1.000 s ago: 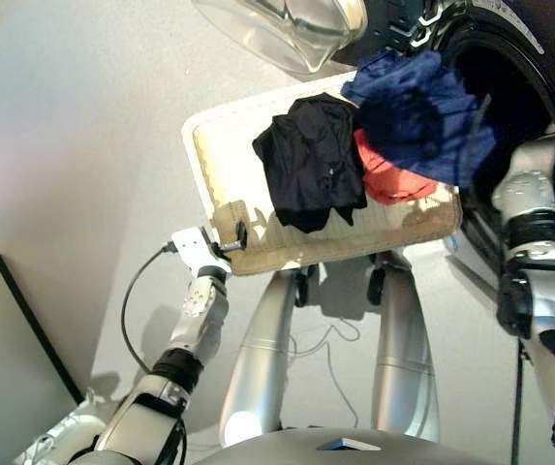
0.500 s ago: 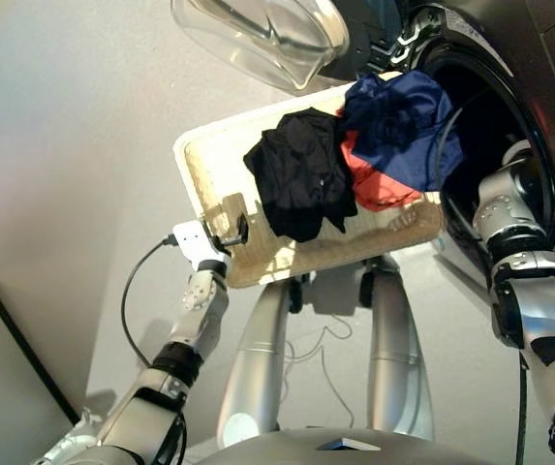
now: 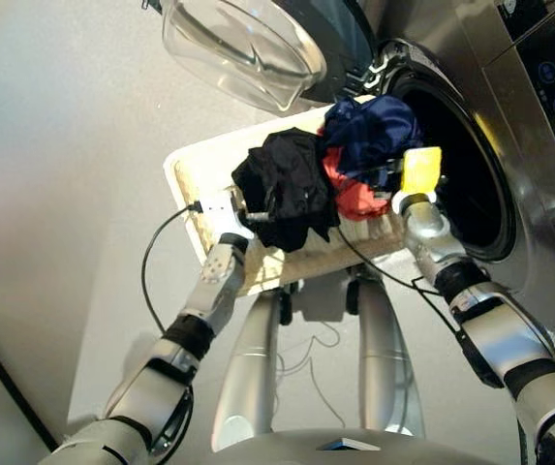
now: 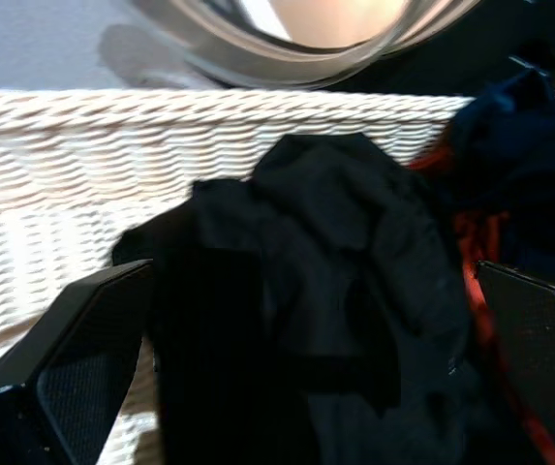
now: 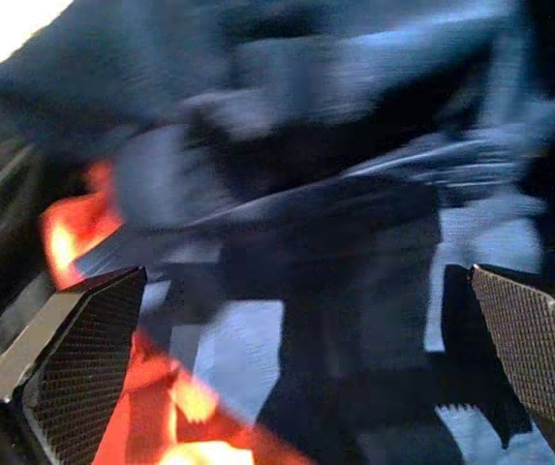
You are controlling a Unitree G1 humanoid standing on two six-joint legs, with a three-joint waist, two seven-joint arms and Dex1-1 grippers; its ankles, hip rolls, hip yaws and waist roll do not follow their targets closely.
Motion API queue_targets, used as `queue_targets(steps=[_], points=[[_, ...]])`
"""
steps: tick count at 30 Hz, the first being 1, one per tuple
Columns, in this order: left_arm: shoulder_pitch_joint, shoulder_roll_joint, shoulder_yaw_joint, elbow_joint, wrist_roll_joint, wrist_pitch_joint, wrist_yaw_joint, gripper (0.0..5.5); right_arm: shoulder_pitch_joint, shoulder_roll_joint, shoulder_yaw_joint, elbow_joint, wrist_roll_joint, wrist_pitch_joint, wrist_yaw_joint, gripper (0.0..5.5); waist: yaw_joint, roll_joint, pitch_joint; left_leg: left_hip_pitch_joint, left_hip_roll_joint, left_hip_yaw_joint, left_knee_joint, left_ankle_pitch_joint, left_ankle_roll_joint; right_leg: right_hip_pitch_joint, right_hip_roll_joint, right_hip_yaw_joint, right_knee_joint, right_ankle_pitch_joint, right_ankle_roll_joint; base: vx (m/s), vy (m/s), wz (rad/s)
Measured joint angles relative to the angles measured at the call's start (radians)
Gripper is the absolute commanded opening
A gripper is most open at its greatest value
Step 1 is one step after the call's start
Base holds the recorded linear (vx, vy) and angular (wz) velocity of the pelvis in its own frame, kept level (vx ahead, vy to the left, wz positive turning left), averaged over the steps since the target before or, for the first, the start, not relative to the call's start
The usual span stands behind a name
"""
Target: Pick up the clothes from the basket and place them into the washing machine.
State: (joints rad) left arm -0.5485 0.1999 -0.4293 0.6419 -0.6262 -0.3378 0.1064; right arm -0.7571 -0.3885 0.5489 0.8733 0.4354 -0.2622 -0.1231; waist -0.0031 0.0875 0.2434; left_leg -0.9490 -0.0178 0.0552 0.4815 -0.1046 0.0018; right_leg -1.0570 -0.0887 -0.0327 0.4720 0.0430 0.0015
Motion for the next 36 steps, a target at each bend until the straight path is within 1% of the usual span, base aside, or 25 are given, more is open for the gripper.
queue_targets(steps=[2, 4, 6, 7, 8, 9, 11, 12, 15, 16, 17, 19, 21, 23, 24, 25, 26, 29, 33, 36], points=[[-0.033, -0.008, -0.021, 0.05, 0.023, 0.009, 0.006, 5.5, 0.014, -0.009, 0.038, -0.049, -0.041, 0.0, 0.008, 5.5, -0.002, -0.003, -0.002, 0.003, 0.002, 0.001, 0.0, 0.0, 0.0, 0.003, 0.002, 0.0, -0.002, 0.0, 0.0, 0.0, 0.0, 0.0], [-0.061, -0.013, -0.037, 0.096, 0.055, 0.017, 0.023, 5.5, 0.033, -0.012, 0.066, -0.109, -0.077, 0.003, 0.015, 5.5, -0.008, -0.005, -0.002, -0.002, 0.002, 0.001, 0.004, -0.001, 0.0, 0.0, 0.009, 0.001, -0.002, 0.0, 0.0, 0.0, 0.0, 0.0], [-0.088, -0.012, -0.036, 0.133, 0.079, 0.024, 0.041, 5.5, 0.042, -0.008, 0.09, -0.15, -0.114, 0.004, 0.02, 5.5, -0.023, -0.008, -0.004, -0.016, 0.002, 0.001, 0.02, -0.006, -0.001, -0.009, 0.011, 0.001, 0.001, 0.0, 0.001, 0.0, 0.0, 0.0], [-0.093, -0.009, -0.034, 0.141, 0.085, 0.027, 0.054, 5.5, 0.049, -0.012, 0.1, -0.184, -0.146, 0.006, 0.015, 5.5, -0.026, -0.016, -0.012, -0.034, 0.004, 0.006, 0.033, -0.011, 0.0, -0.025, 0.017, 0.004, 0.002, 0.001, 0.003, 0.0, 0.0, 0.0], [-0.101, -0.004, -0.032, 0.148, 0.096, 0.03, 0.064, 5.5, 0.059, -0.012, 0.108, -0.204, -0.17, 0.004, 0.014, 5.5, -0.031, -0.029, -0.019, -0.056, 0.012, 0.01, 0.044, -0.014, -0.001, -0.043, 0.023, 0.01, -0.001, 0.004, 0.006, 0.0, 0.0, 0.0], [-0.117, -0.003, -0.033, 0.173, 0.102, 0.031, 0.071, 5.5, 0.064, -0.013, 0.1, -0.233, -0.189, 0.005, 0.004, 5.5, -0.035, -0.033, -0.023, -0.079, 0.015, 0.015, 0.06, -0.018, -0.001, -0.061, 0.028, 0.01, 0.002, 0.006, 0.006, -0.002, 0.027, -0.181], [-0.141, 0.01, -0.016, 0.219, 0.119, 0.041, 0.095, 5.5, 0.077, -0.018, 0.103, -0.304, -0.256, 0.005, -0.021, 5.5, -0.053, -0.042, -0.026, -0.13, 0.029, 0.019, 0.107, -0.035, -0.001, -0.098, 0.042, 0.012, 0.01, 0.014, 0.006, 0.008, 0.042, -0.218], [-0.151, 0.012, -0.011, 0.239, 0.119, 0.043, 0.104, 5.5, 0.082, -0.018, 0.097, -0.319, -0.283, 0.005, -0.031, 5.5, -0.06, -0.048, -0.026, -0.148, 0.034, 0.027, 0.124, -0.042, 0.001, -0.117, 0.047, 0.02, 0.018, 0.016, 0.007, 0.01, 0.037, -0.254], [-0.16, 0.01, 0.024, 0.272, 0.138, 0.051, 0.12, 5.5, 0.116, -0.032, 0.059, -0.381, -0.355, 0.012, -0.072, 5.5, -0.07, -0.049, -0.026, -0.187, 0.039, 0.035, 0.161, -0.057, 0.005, -0.157, 0.058, 0.043, 0.035, 0.02, 0.013, -0.001, 0.036, -0.232], [-0.163, 0.013, 0.037, 0.277, 0.139, 0.057, 0.129, 5.5, 0.125, -0.036, 0.048, -0.402, -0.356, 0.012, -0.079, 5.5, -0.076, -0.049, -0.026, -0.203, 0.044, 0.038, 0.173, -0.062, 0.006, -0.169, 0.064, 0.047, 0.036, 0.023, 0.016, -0.009, 0.04, -0.177], [-0.17, 0.012, 0.046, 0.288, 0.14, 0.059, 0.132, 5.5, 0.136, -0.041, 0.041, -0.422, -0.356, 0.012, -0.084, 5.5, -0.079, -0.049, -0.026, -0.213, 0.046, 0.04, 0.183, -0.065, 0.007, -0.178, 0.065, 0.049, 0.036, 0.024, 0.017, 0.0, 0.0, 0.0], [-0.18, 0.012, 0.057, 0.299, 0.14, 0.062, 0.14, 5.5, 0.16, -0.056, 0.025, -0.474, -0.357, 0.01, -0.088, 5.5, -0.085, -0.05, -0.026, -0.239, 0.053, 0.051, 0.201, -0.072, 0.01, -0.202, 0.072, 0.057, 0.037, 0.028, 0.02, -0.005, 0.009, -0.098], [-0.191, 0.014, 0.074, 0.304, 0.141, 0.062, 0.142, 5.5, 0.175, -0.073, 0.018, -0.52, -0.365, 0.007, -0.087, 5.5, -0.096, -0.05, -0.026, -0.266, 0.06, 0.06, 0.221, -0.082, 0.014, -0.229, 0.077, 0.066, 0.05, 0.029, 0.022, -0.007, 0.016, -0.185], [-0.212, 0.016, 0.092, 0.328, 0.142, 0.063, 0.144, 5.5, 0.198, -0.083, 0.001, -0.568, -0.371, -0.008, -0.087, 5.5, -0.109, -0.05, -0.026, -0.29, 0.07, 0.06, 0.245, -0.092, 0.013, -0.25, 0.086, 0.065, 0.062, 0.03, 0.021, 0.0, 0.0, 0.0], [-0.222, 0.016, 0.092, 0.341, 0.145, 0.064, 0.144, 4.03, 0.207, -0.092, -0.001, -0.586, -0.372, -0.01, -0.085, 5.5, -0.112, -0.05, -0.026, -0.299, 0.074, 0.06, 0.256, -0.098, 0.012, -0.258, 0.09, 0.066, 0.069, 0.029, 0.022, 0.0, 0.0, 0.0], [-0.231, 0.018, 0.092, 0.351, 0.158, 0.065, 0.144, 2.24, 0.219, -0.099, -0.004, -0.596, -0.371, -0.011, -0.083, 5.5, -0.113, -0.05, -0.026, -0.304, 0.077, 0.06, 0.261, -0.102, 0.012, -0.261, 0.095, 0.067, 0.068, 0.029, 0.022, 0.0, 0.0, 0.0], [-0.237, 0.017, 0.093, 0.355, 0.161, 0.066, 0.144, 0.0, 0.227, -0.102, -0.006, -0.597, -0.371, -0.012, -0.082, 5.5, -0.114, -0.05, -0.026, -0.306, 0.081, 0.06, 0.267, -0.106, 0.011, -0.262, 0.098, 0.068, 0.069, 0.029, 0.022, 0.0, 0.0, 0.0], [-0.242, 0.015, 0.099, 0.364, 0.166, 0.067, 0.142, 0.0, 0.247, -0.11, -0.006, -0.597, -0.37, -0.013, -0.067, 5.5, -0.12, -0.05, -0.026, -0.306, 0.086, 0.06, 0.27, -0.11, 0.009, -0.262, 0.1, 0.068, 0.07, 0.029, 0.021, 0.0, 0.0, 0.0], [-0.239, 0.018, 0.104, 0.364, 0.166, 0.067, 0.142, 0.0, 0.267, -0.113, -0.007, -0.596, -0.37, -0.013, -0.058, 5.5, -0.131, -0.05, -0.026, -0.304, 0.087, 0.059, 0.266, -0.11, 0.008, -0.261, 0.098, 0.068, 0.073, 0.028, 0.02, 0.0, 0.0, 0.0], [-0.224, 0.024, 0.104, 0.345, 0.158, 0.066, 0.136, 0.0, 0.27, -0.113, -0.008, -0.59, -0.371, -0.013, -0.055, 5.5, -0.133, -0.05, -0.026, -0.292, 0.089, 0.059, 0.257, -0.108, 0.008, -0.251, 0.094, 0.068, 0.072, 0.028, 0.02, 0.017, -0.003, 0.01]])
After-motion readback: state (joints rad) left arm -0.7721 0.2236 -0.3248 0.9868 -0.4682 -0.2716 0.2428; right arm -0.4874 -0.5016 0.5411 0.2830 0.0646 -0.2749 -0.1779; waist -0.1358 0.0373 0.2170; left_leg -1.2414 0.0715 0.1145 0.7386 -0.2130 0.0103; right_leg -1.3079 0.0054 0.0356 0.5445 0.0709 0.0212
